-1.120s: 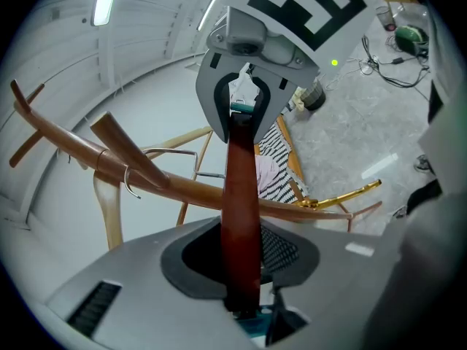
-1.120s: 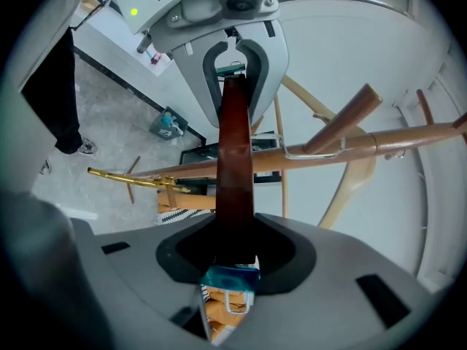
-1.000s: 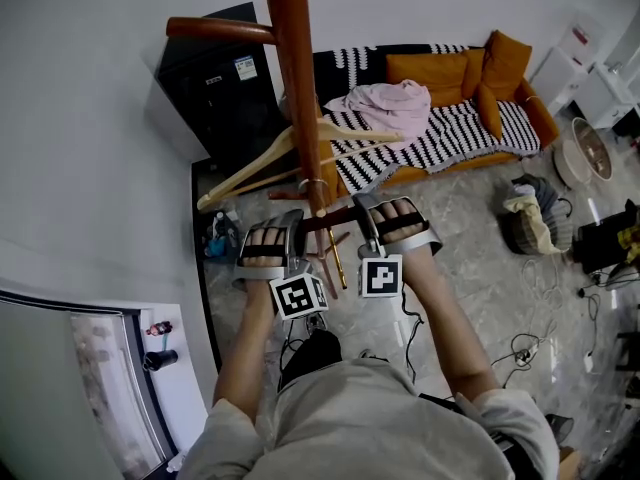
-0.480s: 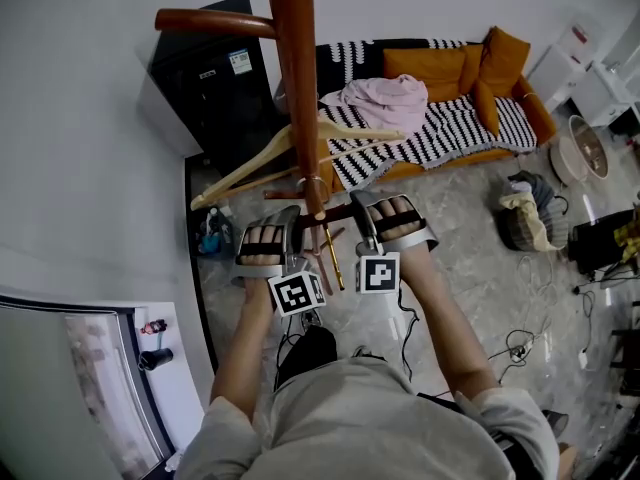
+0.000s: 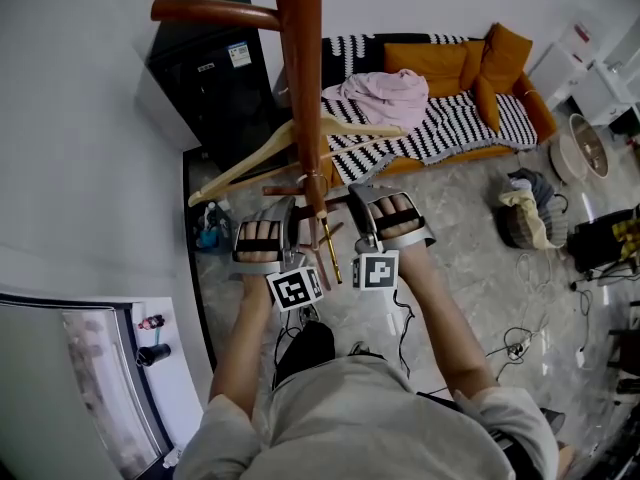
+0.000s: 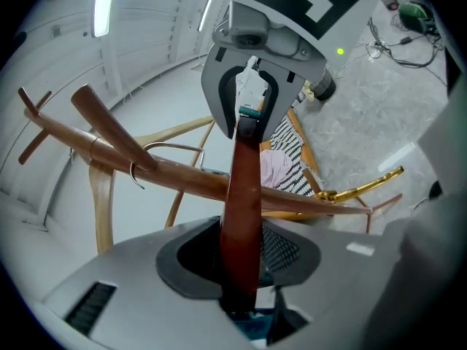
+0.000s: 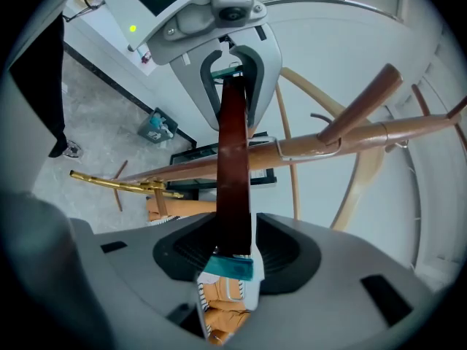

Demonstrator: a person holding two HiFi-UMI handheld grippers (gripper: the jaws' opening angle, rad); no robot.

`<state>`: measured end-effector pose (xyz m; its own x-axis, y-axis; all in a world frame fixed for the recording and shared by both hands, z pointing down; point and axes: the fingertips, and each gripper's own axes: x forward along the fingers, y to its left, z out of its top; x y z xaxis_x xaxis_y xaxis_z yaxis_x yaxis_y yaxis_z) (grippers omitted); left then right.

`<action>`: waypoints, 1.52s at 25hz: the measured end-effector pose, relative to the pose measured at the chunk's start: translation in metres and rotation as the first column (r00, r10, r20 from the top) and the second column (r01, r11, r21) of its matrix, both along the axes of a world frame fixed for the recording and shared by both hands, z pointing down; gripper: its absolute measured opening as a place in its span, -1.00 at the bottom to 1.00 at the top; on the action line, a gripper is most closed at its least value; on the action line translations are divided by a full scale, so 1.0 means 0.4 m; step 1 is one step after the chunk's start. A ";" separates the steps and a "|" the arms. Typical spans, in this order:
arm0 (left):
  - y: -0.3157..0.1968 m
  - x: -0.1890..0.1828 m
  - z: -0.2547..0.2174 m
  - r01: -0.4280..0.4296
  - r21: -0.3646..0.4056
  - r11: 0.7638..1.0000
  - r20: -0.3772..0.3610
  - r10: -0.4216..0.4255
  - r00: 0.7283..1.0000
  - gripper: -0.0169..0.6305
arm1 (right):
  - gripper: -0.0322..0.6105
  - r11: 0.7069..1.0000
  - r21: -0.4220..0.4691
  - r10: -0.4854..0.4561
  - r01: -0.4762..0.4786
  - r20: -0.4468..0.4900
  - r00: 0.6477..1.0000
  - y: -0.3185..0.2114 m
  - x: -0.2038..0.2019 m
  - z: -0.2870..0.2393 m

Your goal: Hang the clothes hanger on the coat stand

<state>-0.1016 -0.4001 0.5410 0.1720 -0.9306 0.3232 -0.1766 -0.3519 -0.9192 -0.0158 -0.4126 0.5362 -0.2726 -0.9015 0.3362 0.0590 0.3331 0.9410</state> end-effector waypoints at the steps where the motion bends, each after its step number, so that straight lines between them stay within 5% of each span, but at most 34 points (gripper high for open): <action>1: 0.001 0.000 0.000 -0.002 0.005 1.000 0.001 0.002 1.000 -0.52 | -0.40 1.000 -0.003 0.004 -0.004 0.009 1.000 0.001 0.001 0.002; 19: 0.005 -0.028 -0.022 0.017 0.125 0.992 0.092 -0.029 0.995 -0.27 | -0.29 0.996 -0.093 0.013 0.004 0.180 0.984 0.062 -0.019 -0.007; 23: 0.027 -0.045 -0.030 0.053 0.091 0.994 0.021 -0.055 0.998 -0.26 | -0.29 0.994 -0.110 0.031 0.003 0.298 0.954 0.084 -0.029 -0.035; 27: 0.061 -0.048 -0.053 0.093 0.041 0.995 -0.144 -0.086 0.986 -0.26 | -0.29 0.992 -0.123 0.047 0.007 0.427 0.903 0.112 -0.029 -0.075; 33: 0.131 -0.048 -0.088 0.120 -0.028 0.992 -0.408 -0.121 0.905 -0.26 | -0.29 0.987 -0.157 0.080 0.019 0.599 0.797 0.177 -0.026 -0.118; 38: 0.197 -0.040 -0.126 0.111 -0.073 0.991 -0.631 -0.132 0.764 -0.28 | -0.31 0.983 -0.176 0.101 0.050 0.749 0.655 0.236 -0.014 -0.154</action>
